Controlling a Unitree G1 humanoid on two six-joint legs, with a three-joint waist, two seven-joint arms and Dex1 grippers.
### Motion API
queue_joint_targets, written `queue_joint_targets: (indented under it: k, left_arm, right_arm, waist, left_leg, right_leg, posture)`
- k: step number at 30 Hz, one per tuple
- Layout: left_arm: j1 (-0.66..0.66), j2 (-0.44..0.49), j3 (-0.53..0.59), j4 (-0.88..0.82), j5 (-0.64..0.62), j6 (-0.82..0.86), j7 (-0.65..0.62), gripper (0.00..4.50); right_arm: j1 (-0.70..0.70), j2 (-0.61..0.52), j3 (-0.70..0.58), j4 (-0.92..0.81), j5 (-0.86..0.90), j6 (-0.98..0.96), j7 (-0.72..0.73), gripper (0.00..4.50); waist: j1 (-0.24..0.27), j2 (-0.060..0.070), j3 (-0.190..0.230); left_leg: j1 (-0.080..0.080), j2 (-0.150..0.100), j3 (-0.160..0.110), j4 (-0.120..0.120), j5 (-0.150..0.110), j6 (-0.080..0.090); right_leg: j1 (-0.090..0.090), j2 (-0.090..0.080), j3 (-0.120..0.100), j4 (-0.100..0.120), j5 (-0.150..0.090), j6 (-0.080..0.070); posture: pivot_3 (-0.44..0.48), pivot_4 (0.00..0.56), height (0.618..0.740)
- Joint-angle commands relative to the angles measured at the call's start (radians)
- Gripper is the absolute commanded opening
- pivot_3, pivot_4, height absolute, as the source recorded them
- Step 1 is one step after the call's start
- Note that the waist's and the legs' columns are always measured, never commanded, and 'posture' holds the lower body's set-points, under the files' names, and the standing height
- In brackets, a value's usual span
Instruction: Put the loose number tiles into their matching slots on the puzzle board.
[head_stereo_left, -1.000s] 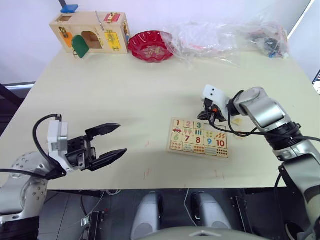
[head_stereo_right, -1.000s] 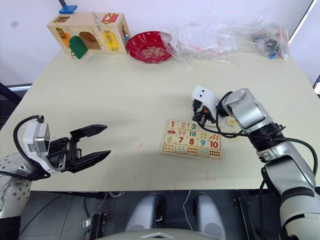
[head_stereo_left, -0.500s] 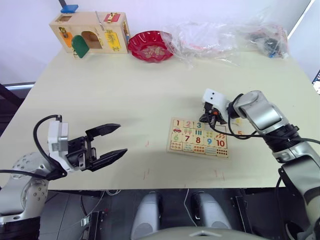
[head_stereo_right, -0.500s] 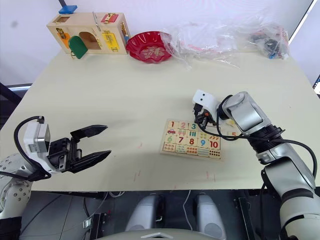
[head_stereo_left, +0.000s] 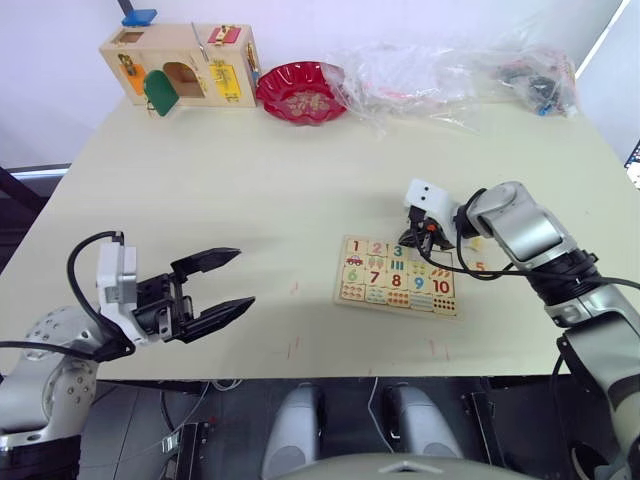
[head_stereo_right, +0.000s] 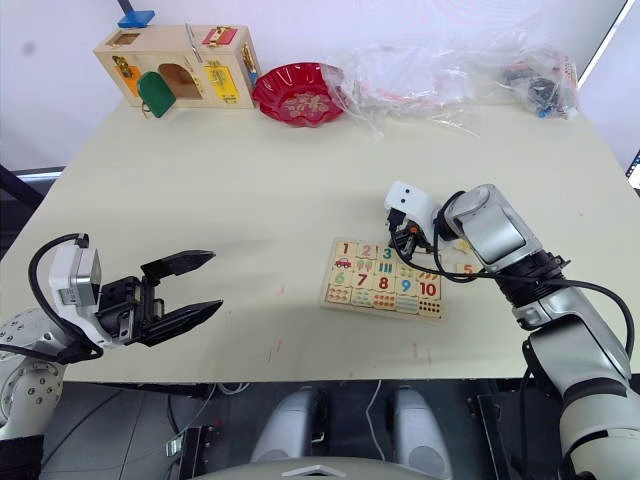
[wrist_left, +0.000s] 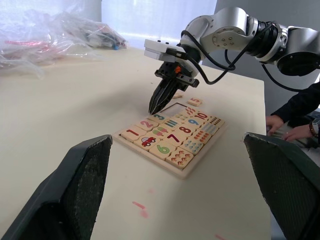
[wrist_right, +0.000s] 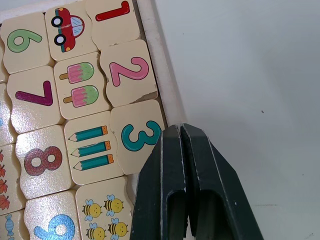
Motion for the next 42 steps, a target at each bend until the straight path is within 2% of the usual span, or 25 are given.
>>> queue_joint_targets:
  k: [1,8,13,14,15,18,21,23,25,32,42]
  left_arm:
    - [0.015,-0.008,0.006,-0.045,-0.007,-0.016,0.008,4.50]
    - [0.042,-0.043,-0.002,-0.061,-0.004,-0.018,0.040,4.50]
    - [0.053,-0.066,-0.020,-0.048,0.012,-0.031,0.056,4.50]
    - [0.054,-0.069,-0.022,-0.046,0.014,-0.033,0.057,4.50]
    - [0.055,-0.072,-0.024,-0.044,0.016,-0.035,0.058,4.50]
    - [0.057,-0.081,-0.036,-0.028,0.027,-0.045,0.059,4.50]
    - [0.053,-0.080,-0.040,0.005,0.040,-0.053,0.048,4.50]
    - [0.049,-0.076,-0.039,0.034,0.051,-0.061,0.034,4.50]
    - [0.044,-0.071,-0.038,0.060,0.058,-0.068,0.023,4.50]
    - [0.029,-0.065,-0.044,0.123,0.084,-0.097,-0.010,4.50]
    - [-0.006,-0.077,-0.073,0.102,0.088,-0.074,0.038,4.50]
  right_arm:
    - [0.040,-0.038,-0.129,-0.093,0.058,-0.050,-0.005,0.04]
    - [0.338,-0.048,-0.451,-0.300,0.297,-0.246,0.033,0.04]
    - [0.615,-0.086,-0.678,-0.468,0.466,-0.159,-0.009,0.04]
    - [0.658,-0.090,-0.701,-0.494,0.474,-0.167,-0.020,0.59]
    - [0.703,-0.096,-0.719,-0.514,0.477,-0.181,-0.026,0.90]
    - [0.904,-0.084,-0.862,-0.562,0.498,-0.230,-0.051,2.48]
    - [1.032,-0.068,-0.964,-0.592,0.531,-0.255,-0.076,3.89]
    - [1.108,-0.061,-1.017,-0.594,0.520,-0.297,-0.083,4.43]
    - [1.159,-0.064,-1.047,-0.586,0.512,-0.327,-0.084,4.43]
    - [1.244,-0.091,-1.101,-0.506,0.498,-0.423,-0.063,4.43]
    - [1.195,-0.129,-1.058,-0.463,0.492,-0.467,-0.080,4.43]
  waist:
    - [0.003,0.000,0.000]
    - [0.005,-0.001,-0.001]
    - [0.006,-0.001,-0.001]
    - [0.006,-0.002,-0.001]
    - [0.004,-0.002,-0.001]
    - [0.005,-0.002,-0.002]
    - [0.003,-0.001,-0.002]
    - [0.001,-0.002,-0.002]
    - [0.002,-0.002,-0.002]
    - [0.003,-0.002,-0.002]
    - [0.004,-0.002,-0.002]
  left_leg:
    - [0.000,0.000,0.000,0.000,0.000,0.000]
    - [0.000,-0.001,-0.001,0.000,0.000,0.000]
    - [0.001,-0.001,-0.001,0.000,0.000,0.000]
    - [0.001,-0.001,-0.001,0.001,0.000,0.000]
    - [0.002,-0.001,-0.001,0.001,0.000,0.000]
    - [0.004,0.000,-0.002,0.001,0.000,0.000]
    - [0.006,0.000,-0.001,0.001,0.000,0.000]
    - [0.009,0.000,-0.001,0.001,0.000,0.000]
    - [0.017,0.000,0.000,0.000,0.000,0.000]
    - [0.017,0.004,-0.001,0.000,0.000,0.000]
    - [0.017,0.005,-0.002,0.000,0.000,0.000]
  right_leg:
    - [0.000,0.000,0.000,0.000,0.000,0.000]
    - [0.002,-0.001,-0.001,-0.001,0.000,0.000]
    - [0.003,-0.001,-0.001,0.000,0.000,0.000]
    - [0.003,0.000,0.000,0.000,0.000,0.000]
    - [0.004,0.000,0.000,0.000,0.000,0.000]
    - [0.005,0.001,0.000,0.000,-0.001,-0.002]
    - [0.007,0.001,0.000,0.000,-0.002,-0.003]
    - [0.010,0.001,0.001,0.000,-0.003,-0.003]
    - [0.017,0.001,0.001,-0.002,-0.005,0.000]
    - [0.017,0.000,0.002,-0.002,-0.005,0.000]
    - [0.017,0.000,0.003,-0.002,-0.005,0.000]
  posture:
    - [0.000,0.150,0.740]
    - [0.000,0.150,0.740]
    - [0.000,0.150,0.740]
    - [0.000,0.150,0.740]
    - [0.000,0.150,0.740]
    - [0.000,0.150,0.740]
    - [0.000,0.150,0.740]
    - [0.000,0.150,0.740]
    - [0.000,0.150,0.740]
    - [0.000,0.150,0.740]
    - [0.000,0.150,0.740]
